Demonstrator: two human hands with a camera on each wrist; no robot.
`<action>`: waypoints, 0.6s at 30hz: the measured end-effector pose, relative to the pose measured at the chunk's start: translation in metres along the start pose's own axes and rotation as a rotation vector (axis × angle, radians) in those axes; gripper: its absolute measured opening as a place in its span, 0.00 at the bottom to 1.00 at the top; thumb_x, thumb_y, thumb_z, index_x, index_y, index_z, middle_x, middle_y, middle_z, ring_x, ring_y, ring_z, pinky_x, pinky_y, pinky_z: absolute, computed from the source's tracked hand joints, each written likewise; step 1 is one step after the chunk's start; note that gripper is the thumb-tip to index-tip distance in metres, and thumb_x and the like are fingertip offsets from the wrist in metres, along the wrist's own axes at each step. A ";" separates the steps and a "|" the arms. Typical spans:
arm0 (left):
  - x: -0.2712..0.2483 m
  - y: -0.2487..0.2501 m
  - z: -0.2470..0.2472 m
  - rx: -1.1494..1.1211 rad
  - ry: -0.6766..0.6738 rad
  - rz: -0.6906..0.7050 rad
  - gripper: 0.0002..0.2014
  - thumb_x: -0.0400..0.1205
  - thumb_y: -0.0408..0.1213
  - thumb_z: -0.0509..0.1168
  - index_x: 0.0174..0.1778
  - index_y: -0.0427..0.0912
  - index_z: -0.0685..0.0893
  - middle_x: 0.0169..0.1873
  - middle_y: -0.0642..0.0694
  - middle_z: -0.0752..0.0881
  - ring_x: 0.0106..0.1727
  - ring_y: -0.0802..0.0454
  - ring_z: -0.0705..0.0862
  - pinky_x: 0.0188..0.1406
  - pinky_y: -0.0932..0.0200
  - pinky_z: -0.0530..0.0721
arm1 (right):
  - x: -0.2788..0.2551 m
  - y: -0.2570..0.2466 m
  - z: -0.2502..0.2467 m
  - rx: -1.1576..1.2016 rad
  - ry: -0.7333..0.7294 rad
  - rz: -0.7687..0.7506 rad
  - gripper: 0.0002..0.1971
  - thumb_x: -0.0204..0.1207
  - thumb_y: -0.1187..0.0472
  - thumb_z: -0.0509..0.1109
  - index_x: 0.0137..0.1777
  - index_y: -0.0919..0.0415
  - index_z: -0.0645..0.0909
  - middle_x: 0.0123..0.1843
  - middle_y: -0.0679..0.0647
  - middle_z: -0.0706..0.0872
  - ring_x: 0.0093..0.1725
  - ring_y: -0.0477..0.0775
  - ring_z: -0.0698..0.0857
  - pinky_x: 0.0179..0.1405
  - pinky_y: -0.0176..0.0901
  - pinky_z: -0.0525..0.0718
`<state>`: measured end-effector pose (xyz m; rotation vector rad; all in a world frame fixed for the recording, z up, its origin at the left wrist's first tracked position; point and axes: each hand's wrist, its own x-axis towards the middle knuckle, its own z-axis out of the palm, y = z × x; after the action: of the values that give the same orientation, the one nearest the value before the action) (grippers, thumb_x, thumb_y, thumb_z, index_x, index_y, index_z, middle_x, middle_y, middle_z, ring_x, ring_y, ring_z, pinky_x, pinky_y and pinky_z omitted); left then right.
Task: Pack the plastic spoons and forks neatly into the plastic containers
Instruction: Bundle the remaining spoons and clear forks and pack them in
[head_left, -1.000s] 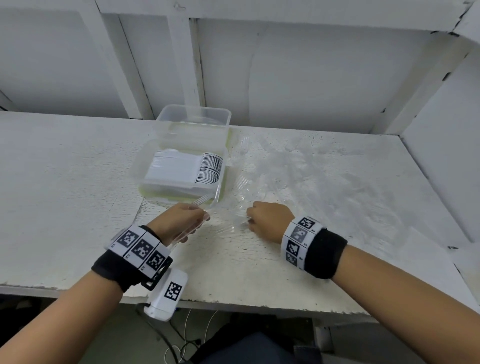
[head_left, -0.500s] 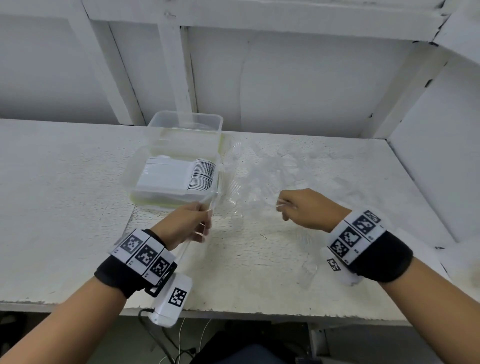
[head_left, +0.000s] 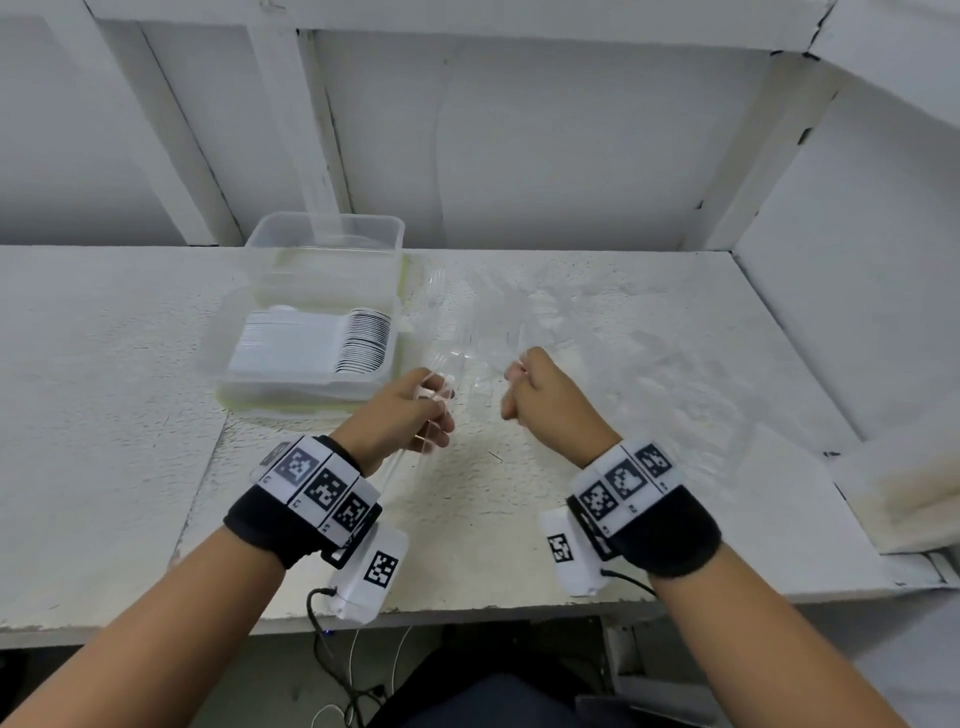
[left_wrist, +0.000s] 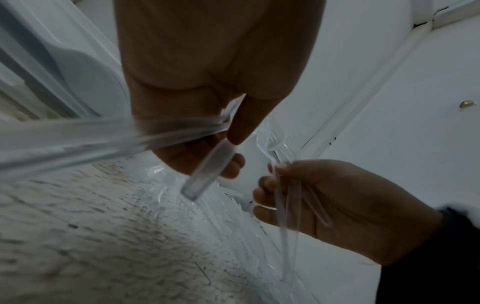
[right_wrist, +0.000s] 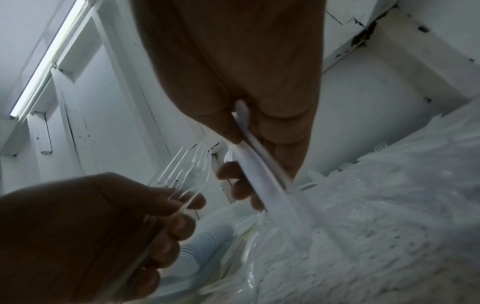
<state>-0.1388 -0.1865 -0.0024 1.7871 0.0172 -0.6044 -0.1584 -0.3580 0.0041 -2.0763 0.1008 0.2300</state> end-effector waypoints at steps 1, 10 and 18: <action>0.001 0.001 0.002 0.001 0.012 0.010 0.06 0.84 0.27 0.55 0.50 0.42 0.74 0.31 0.44 0.81 0.30 0.50 0.81 0.31 0.59 0.76 | 0.002 -0.003 0.004 0.074 0.036 0.019 0.05 0.86 0.60 0.51 0.58 0.58 0.65 0.46 0.54 0.81 0.38 0.46 0.82 0.43 0.42 0.83; -0.004 -0.001 0.016 0.030 0.004 0.106 0.12 0.84 0.27 0.55 0.50 0.51 0.75 0.31 0.46 0.81 0.30 0.52 0.79 0.30 0.60 0.72 | 0.015 -0.008 0.023 0.338 0.295 0.105 0.08 0.84 0.57 0.53 0.56 0.59 0.70 0.48 0.53 0.80 0.32 0.45 0.72 0.28 0.38 0.69; -0.002 0.002 0.025 0.011 0.010 0.154 0.10 0.84 0.28 0.56 0.46 0.49 0.74 0.29 0.48 0.81 0.28 0.54 0.78 0.30 0.62 0.71 | 0.019 -0.006 0.026 0.592 0.437 0.119 0.17 0.81 0.46 0.60 0.61 0.58 0.72 0.50 0.51 0.85 0.29 0.40 0.70 0.26 0.34 0.66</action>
<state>-0.1497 -0.2091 -0.0037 1.7833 -0.1161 -0.4860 -0.1424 -0.3321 -0.0069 -1.4988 0.4974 -0.1729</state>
